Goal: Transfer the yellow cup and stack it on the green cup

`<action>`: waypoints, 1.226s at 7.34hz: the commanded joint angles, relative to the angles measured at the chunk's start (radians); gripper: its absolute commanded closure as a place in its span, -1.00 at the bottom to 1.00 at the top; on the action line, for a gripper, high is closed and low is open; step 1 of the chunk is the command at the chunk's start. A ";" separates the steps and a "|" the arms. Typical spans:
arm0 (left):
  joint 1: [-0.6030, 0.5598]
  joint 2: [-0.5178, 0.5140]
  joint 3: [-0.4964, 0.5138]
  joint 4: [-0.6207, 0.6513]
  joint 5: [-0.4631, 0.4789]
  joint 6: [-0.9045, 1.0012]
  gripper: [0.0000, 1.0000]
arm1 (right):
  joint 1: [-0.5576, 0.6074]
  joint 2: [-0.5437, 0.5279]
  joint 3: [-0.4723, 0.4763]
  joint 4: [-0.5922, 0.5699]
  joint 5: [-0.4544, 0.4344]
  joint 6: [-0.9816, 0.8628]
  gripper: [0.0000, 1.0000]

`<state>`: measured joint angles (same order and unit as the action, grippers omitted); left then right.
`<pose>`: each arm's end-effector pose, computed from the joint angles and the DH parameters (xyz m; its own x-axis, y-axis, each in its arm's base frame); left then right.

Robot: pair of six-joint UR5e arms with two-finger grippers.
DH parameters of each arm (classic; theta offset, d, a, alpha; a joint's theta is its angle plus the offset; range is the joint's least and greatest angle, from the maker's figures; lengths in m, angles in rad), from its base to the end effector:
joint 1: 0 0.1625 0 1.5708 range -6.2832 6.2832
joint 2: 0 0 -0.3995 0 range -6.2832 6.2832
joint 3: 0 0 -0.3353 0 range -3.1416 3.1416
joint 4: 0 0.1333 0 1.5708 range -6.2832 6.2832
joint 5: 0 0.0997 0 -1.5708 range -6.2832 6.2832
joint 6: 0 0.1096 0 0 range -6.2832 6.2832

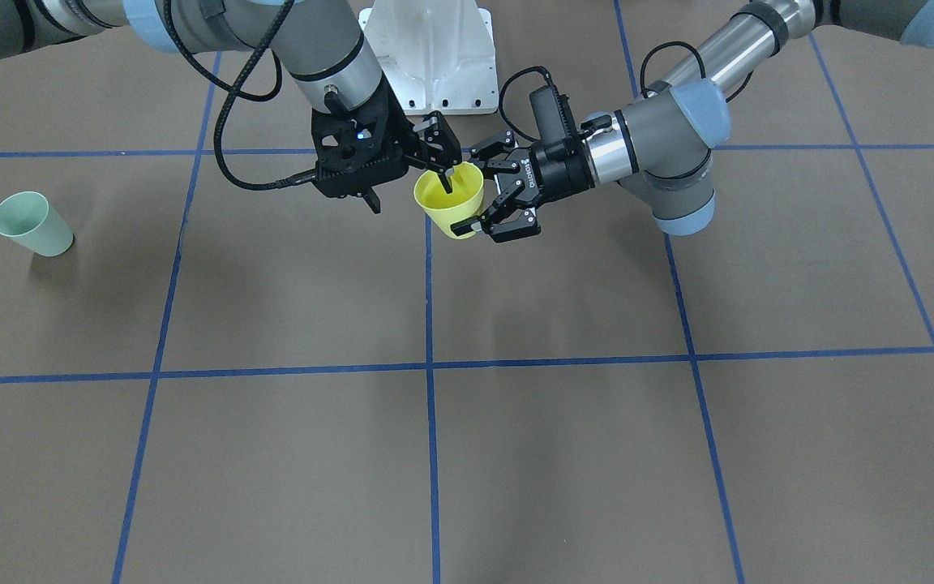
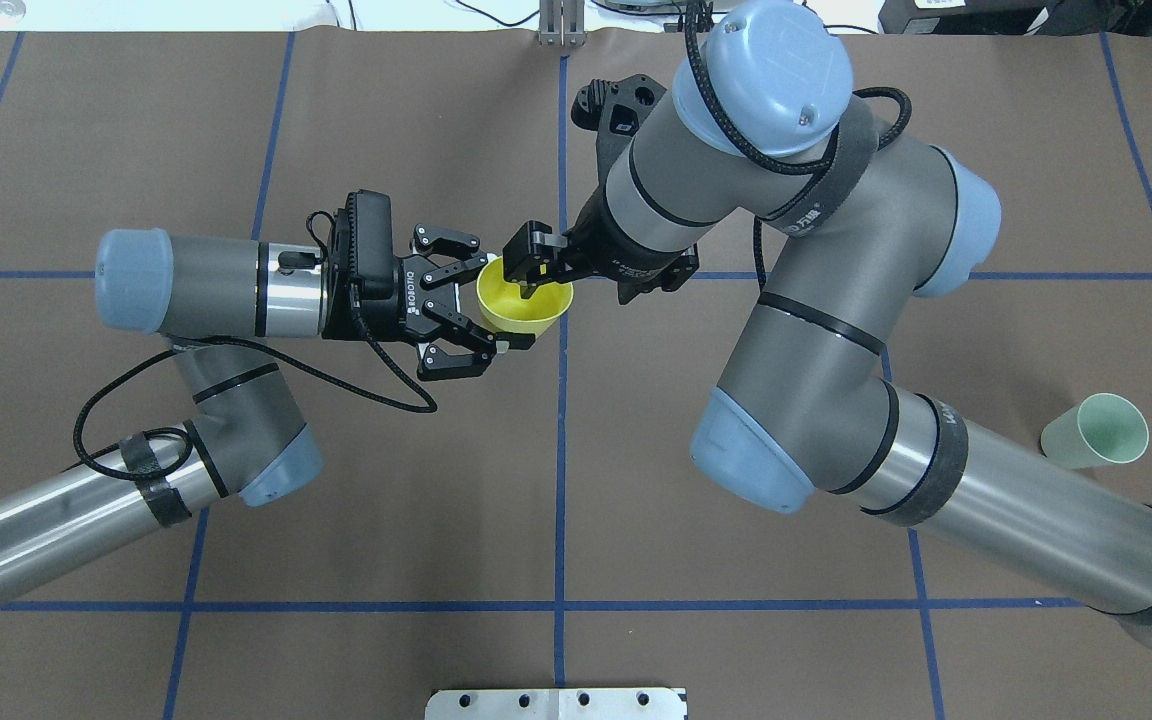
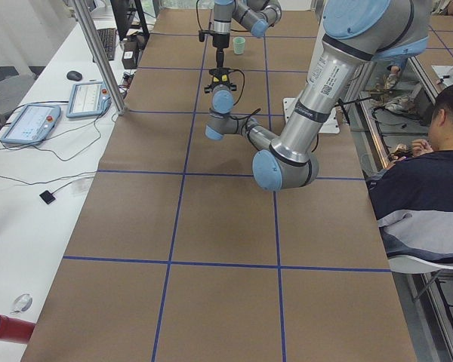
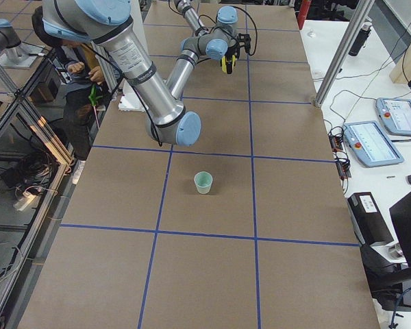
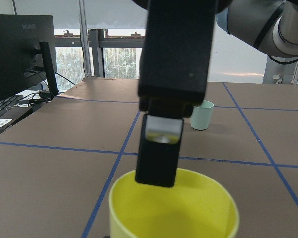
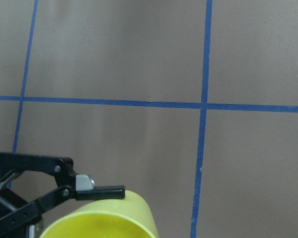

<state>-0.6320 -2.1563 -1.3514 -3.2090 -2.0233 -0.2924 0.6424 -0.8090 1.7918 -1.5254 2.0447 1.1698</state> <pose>0.4187 -0.4124 0.2435 0.1045 0.9908 -0.0857 0.3854 0.0391 0.9219 -0.4279 -0.4242 0.1376 0.4666 -0.0847 0.8804 -0.0413 0.9922 0.1173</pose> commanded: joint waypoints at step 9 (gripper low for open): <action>0.003 -0.008 0.000 -0.015 0.000 -0.008 -1.00 | -0.020 0.011 -0.009 0.010 -0.011 -0.047 1.00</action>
<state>-0.6291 -2.1606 -1.3514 -3.2231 -2.0233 -0.2990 0.6221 -0.7991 1.7826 -1.5159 2.0328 1.1246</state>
